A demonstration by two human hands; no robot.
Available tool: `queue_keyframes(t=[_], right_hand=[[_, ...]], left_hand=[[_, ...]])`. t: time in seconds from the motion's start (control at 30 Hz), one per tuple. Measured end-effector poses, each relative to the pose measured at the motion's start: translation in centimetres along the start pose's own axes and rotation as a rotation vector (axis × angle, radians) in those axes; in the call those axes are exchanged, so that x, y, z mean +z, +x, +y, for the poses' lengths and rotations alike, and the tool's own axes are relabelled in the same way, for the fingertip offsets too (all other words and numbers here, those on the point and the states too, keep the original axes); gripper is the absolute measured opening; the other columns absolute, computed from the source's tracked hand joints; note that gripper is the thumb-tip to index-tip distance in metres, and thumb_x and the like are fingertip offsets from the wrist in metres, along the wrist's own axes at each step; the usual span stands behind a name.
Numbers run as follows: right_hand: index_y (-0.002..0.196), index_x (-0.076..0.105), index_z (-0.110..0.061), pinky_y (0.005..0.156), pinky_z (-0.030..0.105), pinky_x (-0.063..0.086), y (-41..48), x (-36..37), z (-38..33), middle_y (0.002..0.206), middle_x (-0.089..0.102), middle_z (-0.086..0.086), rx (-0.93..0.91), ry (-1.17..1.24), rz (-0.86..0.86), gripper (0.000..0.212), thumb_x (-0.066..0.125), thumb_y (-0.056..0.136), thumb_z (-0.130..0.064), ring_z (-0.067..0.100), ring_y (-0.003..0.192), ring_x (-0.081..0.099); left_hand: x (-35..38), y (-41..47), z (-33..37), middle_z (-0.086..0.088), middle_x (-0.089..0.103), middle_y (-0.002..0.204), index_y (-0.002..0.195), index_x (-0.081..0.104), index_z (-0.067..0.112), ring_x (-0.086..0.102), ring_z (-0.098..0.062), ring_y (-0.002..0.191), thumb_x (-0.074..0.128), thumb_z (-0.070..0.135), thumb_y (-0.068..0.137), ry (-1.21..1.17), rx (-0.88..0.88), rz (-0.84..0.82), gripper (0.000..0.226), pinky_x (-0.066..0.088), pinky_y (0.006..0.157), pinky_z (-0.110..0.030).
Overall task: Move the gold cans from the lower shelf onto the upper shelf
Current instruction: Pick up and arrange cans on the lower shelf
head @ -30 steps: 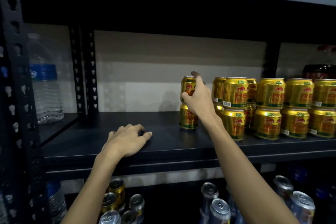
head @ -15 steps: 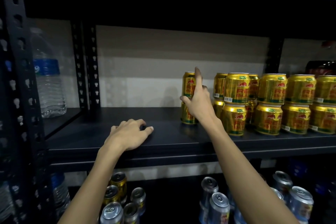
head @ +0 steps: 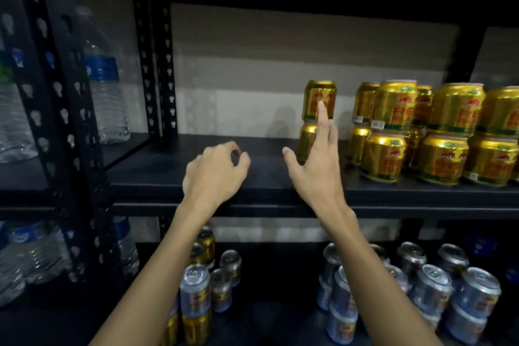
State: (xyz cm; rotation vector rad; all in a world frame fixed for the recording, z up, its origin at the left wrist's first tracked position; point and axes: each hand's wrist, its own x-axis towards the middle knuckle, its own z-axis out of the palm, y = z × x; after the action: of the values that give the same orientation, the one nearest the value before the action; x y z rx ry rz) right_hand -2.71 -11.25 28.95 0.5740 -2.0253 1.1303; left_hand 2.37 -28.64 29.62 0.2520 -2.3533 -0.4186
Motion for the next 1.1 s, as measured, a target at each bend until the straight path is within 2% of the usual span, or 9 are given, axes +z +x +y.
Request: queue_keyframes(t=[0.13, 0.2, 0.3, 0.43, 0.53, 0.63, 0.73, 0.9, 1.1], right_hand=[[0.161, 0.014, -0.03, 0.126, 0.048, 0.015, -4.4, 1.0, 0.2, 0.161, 0.033, 0.0, -0.065, -0.074, 0.056, 0.084, 0.066, 0.095, -0.032, 0.02, 0.15, 0.029], [0.159, 0.026, -0.023, 0.126, 0.036, 0.001, -6.4, 1.8, 0.5, 0.156, 0.043, 0.0, -0.082, -0.072, 0.088, 0.072, 0.061, 0.097, -0.034, 0.02, 0.148, 0.034], [0.151, 0.042, -0.017, 0.125, 0.041, -0.006, -8.9, 3.3, 1.1, 0.149, 0.051, 0.002, -0.116, -0.057, 0.14, 0.059, 0.061, 0.097, -0.033, 0.023, 0.149, 0.033], [0.143, 0.047, -0.019, 0.126, 0.049, -0.001, -12.7, 5.7, 1.7, 0.16, 0.036, 0.01, -0.197, 0.04, 0.144, 0.052, 0.065, 0.094, -0.025, 0.025, 0.155, 0.019], [0.136, 0.051, -0.018, 0.127, 0.049, 0.005, -16.1, 7.9, 2.3, 0.157, 0.036, 0.01, -0.251, 0.152, 0.11, 0.045, 0.062, 0.092, -0.02, 0.027, 0.154, 0.024], [0.134, 0.055, -0.017, 0.125, 0.046, 0.023, -19.7, 10.6, 3.6, 0.153, 0.041, 0.004, -0.196, 0.222, -0.111, 0.042, 0.061, 0.093, -0.019, 0.015, 0.149, 0.032], [0.143, 0.051, -0.022, 0.113, 0.029, 0.041, -21.8, 12.6, 4.2, 0.149, 0.032, -0.015, 0.044, 0.335, -0.451, 0.049, 0.063, 0.096, -0.021, -0.005, 0.139, 0.035], [0.15, 0.041, -0.034, 0.103, 0.025, 0.046, -22.2, 15.3, 5.1, 0.138, 0.036, -0.015, 0.088, 0.282, -0.672, 0.061, 0.067, 0.095, -0.027, 0.005, 0.129, 0.046], [0.148, 0.035, -0.047, 0.098, 0.04, 0.053, -23.1, 17.5, 5.1, 0.136, 0.041, -0.008, 0.142, 0.205, -0.794, 0.074, 0.076, 0.087, -0.041, 0.017, 0.125, 0.052]], left_hand=[[1.3, -3.7, -1.3, 0.008, 0.07, 0.086, 0.093, 0.069, 0.023, 0.063, -0.019, 0.082, 0.043, 0.037, 0.097, 0.037, 0.191, 0.258, 0.03, 0.033, 0.073, -0.032], [2.4, -5.6, -3.5, 0.007, 0.071, 0.104, 0.102, 0.072, 0.019, 0.063, -0.014, 0.099, 0.048, 0.027, 0.096, -0.05, 0.338, 0.341, 0.026, 0.033, 0.089, -0.03], [3.9, -7.9, -6.6, -0.006, 0.059, 0.135, 0.126, 0.065, 0.008, 0.049, -0.02, 0.131, 0.054, 0.012, 0.092, -0.123, 0.443, 0.423, 0.036, 0.026, 0.115, -0.04], [5.4, -10.6, -10.3, -0.017, 0.047, 0.146, 0.126, 0.059, 0.009, 0.043, -0.029, 0.136, 0.055, 0.003, 0.085, -0.075, 0.377, 0.519, 0.042, 0.03, 0.11, -0.04], [6.3, -12.2, -13.6, -0.017, 0.045, 0.145, 0.121, 0.059, 0.011, 0.048, -0.031, 0.127, 0.058, 0.001, 0.082, 0.006, 0.286, 0.541, 0.04, 0.03, 0.104, -0.035], [7.5, -13.6, -16.2, -0.019, 0.044, 0.144, 0.114, 0.063, 0.007, 0.05, -0.033, 0.123, 0.056, 0.001, 0.083, 0.085, 0.303, 0.494, 0.032, 0.037, 0.1, -0.036], [8.4, -14.9, -17.8, -0.019, 0.053, 0.132, 0.107, 0.067, 0.004, 0.051, -0.032, 0.117, 0.055, 0.007, 0.083, 0.139, 0.236, 0.386, 0.028, 0.04, 0.094, -0.041], [9.0, -15.3, -19.7, -0.02, 0.062, 0.122, 0.099, 0.072, 0.003, 0.052, -0.032, 0.121, 0.052, 0.008, 0.083, 0.265, 0.282, 0.286, 0.027, 0.037, 0.1, -0.045], [9.0, -14.5, -20.3, -0.016, 0.056, 0.135, 0.095, 0.07, 0.015, 0.049, -0.029, 0.129, 0.062, 0.008, 0.083, 0.399, 0.334, 0.542, 0.016, 0.033, 0.099, -0.044]])
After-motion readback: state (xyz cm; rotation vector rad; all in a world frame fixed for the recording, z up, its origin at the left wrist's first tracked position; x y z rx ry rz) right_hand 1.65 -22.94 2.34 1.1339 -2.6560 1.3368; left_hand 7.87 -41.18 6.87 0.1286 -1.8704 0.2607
